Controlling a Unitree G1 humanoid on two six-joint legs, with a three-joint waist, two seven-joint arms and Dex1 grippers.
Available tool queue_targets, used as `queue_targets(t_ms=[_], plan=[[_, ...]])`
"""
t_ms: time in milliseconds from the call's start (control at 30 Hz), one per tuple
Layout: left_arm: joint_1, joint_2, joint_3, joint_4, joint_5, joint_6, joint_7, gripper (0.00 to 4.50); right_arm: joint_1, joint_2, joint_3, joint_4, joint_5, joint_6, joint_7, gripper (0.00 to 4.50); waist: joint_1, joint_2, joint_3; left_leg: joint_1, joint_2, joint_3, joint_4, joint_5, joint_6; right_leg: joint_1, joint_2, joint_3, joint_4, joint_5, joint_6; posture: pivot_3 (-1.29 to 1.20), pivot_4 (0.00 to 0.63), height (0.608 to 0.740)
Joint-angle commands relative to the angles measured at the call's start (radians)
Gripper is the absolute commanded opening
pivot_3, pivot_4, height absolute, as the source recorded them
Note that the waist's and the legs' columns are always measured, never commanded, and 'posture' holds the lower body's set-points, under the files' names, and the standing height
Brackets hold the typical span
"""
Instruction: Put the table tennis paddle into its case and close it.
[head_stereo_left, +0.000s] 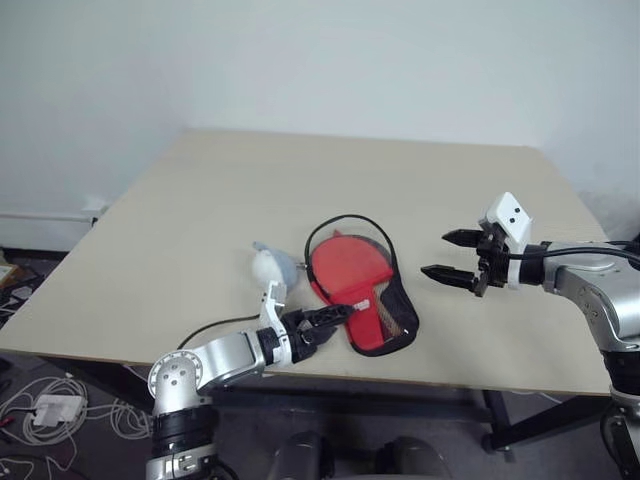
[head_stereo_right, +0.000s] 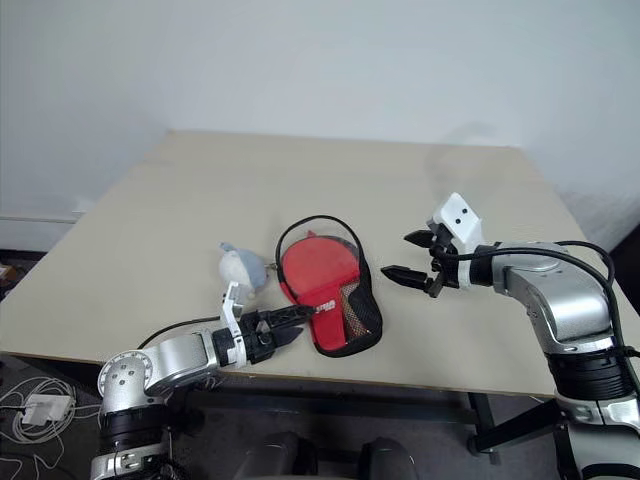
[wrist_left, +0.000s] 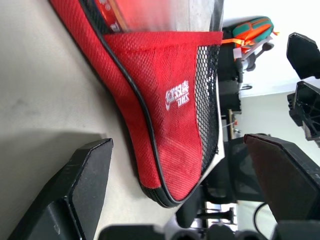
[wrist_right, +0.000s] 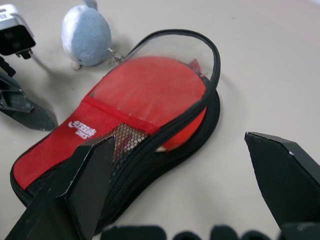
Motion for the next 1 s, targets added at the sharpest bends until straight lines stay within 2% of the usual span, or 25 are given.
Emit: queue_targets(t_ms=[33, 100, 233, 567, 833, 1000], plan=[[0.002, -0.001, -0.059, 0.023, -0.054, -0.028, 0.015, 4.48, -0.007, 0.006, -0.02, -0.033, 0.018, 0.0, -0.01, 4.5, 0.003, 0.0, 0.0, 0.0, 0.0, 0.0, 0.0, 0.0, 0.0, 0.0, 0.0, 0.0, 0.0, 0.0, 0.0, 0.0, 0.0, 0.706], [-0.021, -0.02, -0.066, 0.074, -0.09, -0.064, 0.026, 4.48, -0.004, 0.01, -0.019, -0.038, 0.022, 0.003, -0.014, 4.5, 0.007, 0.0, 0.0, 0.0, 0.0, 0.0, 0.0, 0.0, 0.0, 0.0, 0.0, 0.0, 0.0, 0.0, 0.0, 0.0, 0.0, 0.706], [-0.073, -0.042, -0.095, 0.14, -0.045, -0.096, -0.012, 4.48, 0.0, 0.022, -0.016, -0.043, 0.025, 0.007, -0.023, 4.5, 0.021, 0.0, 0.0, 0.0, -0.001, 0.0, 0.0, 0.0, 0.0, 0.0, -0.001, 0.0, 0.0, 0.0, 0.0, 0.0, 0.0, 0.706], [-0.133, -0.078, -0.112, 0.229, 0.039, -0.118, -0.069, 4.48, 0.006, 0.036, -0.015, -0.065, 0.034, 0.025, -0.039, 4.5, 0.023, 0.0, 0.0, -0.001, -0.002, 0.001, 0.002, -0.001, 0.002, 0.001, -0.003, 0.0, -0.001, 0.001, 0.002, 0.0, 0.0, 0.706], [-0.137, -0.084, -0.118, 0.284, 0.101, -0.092, 0.045, 4.48, 0.003, 0.044, -0.013, -0.069, 0.036, 0.031, -0.049, 4.5, 0.024, 0.001, -0.002, -0.001, -0.005, 0.001, 0.002, -0.001, 0.002, 0.002, -0.007, -0.001, -0.002, 0.0, 0.007, 0.0, 0.0, 0.706], [-0.144, -0.077, -0.125, 0.283, 0.123, -0.067, 0.056, 4.48, -0.002, 0.048, -0.012, -0.066, 0.034, 0.032, -0.05, 4.5, 0.023, 0.001, -0.003, -0.001, -0.011, 0.001, 0.001, -0.002, 0.003, 0.003, -0.012, -0.001, -0.002, 0.0, 0.012, 0.0, 0.0, 0.706]])
